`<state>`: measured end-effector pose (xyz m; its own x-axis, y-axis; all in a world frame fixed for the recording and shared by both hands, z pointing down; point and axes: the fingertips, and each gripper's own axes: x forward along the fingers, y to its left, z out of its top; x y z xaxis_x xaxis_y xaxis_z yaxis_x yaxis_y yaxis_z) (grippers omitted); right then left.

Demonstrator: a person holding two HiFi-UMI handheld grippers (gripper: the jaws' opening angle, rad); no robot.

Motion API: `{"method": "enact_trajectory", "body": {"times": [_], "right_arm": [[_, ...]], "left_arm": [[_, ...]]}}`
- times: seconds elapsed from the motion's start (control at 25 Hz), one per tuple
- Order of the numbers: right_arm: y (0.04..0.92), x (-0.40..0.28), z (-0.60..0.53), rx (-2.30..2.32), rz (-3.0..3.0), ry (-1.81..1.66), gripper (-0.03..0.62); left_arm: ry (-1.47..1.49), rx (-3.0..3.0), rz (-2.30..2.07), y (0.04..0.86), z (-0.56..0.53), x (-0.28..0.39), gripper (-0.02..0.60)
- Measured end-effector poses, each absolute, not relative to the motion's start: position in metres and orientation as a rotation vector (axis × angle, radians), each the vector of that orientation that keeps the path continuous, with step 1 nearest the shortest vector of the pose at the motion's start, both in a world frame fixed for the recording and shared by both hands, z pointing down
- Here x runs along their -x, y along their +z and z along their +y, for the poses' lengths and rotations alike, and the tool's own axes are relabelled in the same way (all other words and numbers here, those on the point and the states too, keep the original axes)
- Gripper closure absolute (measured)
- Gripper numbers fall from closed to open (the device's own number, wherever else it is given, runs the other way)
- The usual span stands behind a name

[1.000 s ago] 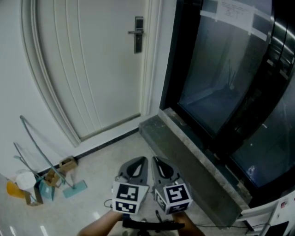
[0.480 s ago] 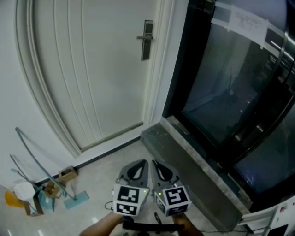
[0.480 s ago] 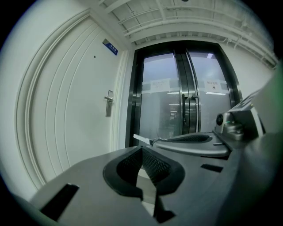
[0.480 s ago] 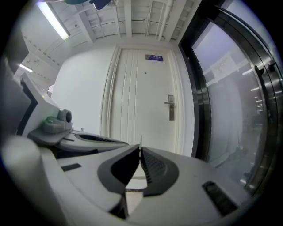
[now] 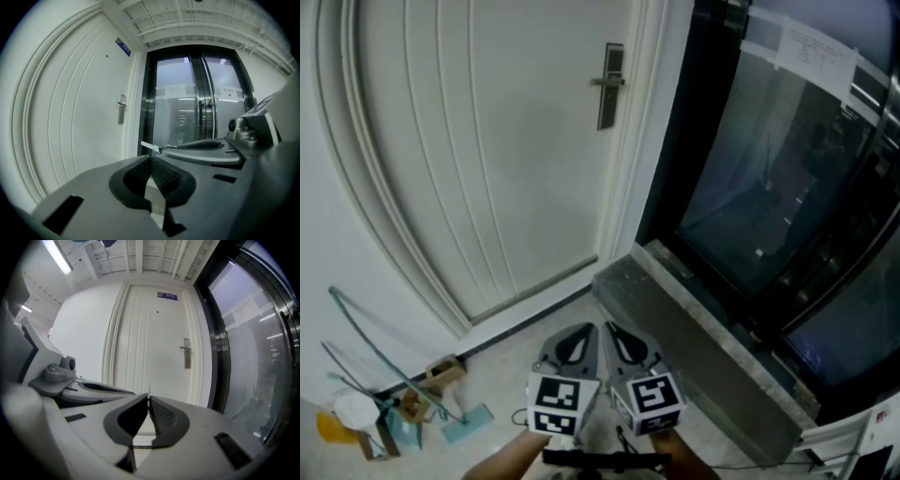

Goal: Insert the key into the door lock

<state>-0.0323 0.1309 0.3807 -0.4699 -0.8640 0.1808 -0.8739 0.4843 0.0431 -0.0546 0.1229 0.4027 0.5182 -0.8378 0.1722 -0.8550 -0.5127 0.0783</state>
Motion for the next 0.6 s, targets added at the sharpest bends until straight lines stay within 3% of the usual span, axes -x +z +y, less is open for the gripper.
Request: {"method": "enact_trajectory", "body": {"times": [0.6], "right_arm": [[0.389,0.060,0.086,-1.498,-2.544,0.039,0.572]], "left_arm": [[0.165,-2.595,-1.458,0.412,0.078,0.083,0.578]]}}
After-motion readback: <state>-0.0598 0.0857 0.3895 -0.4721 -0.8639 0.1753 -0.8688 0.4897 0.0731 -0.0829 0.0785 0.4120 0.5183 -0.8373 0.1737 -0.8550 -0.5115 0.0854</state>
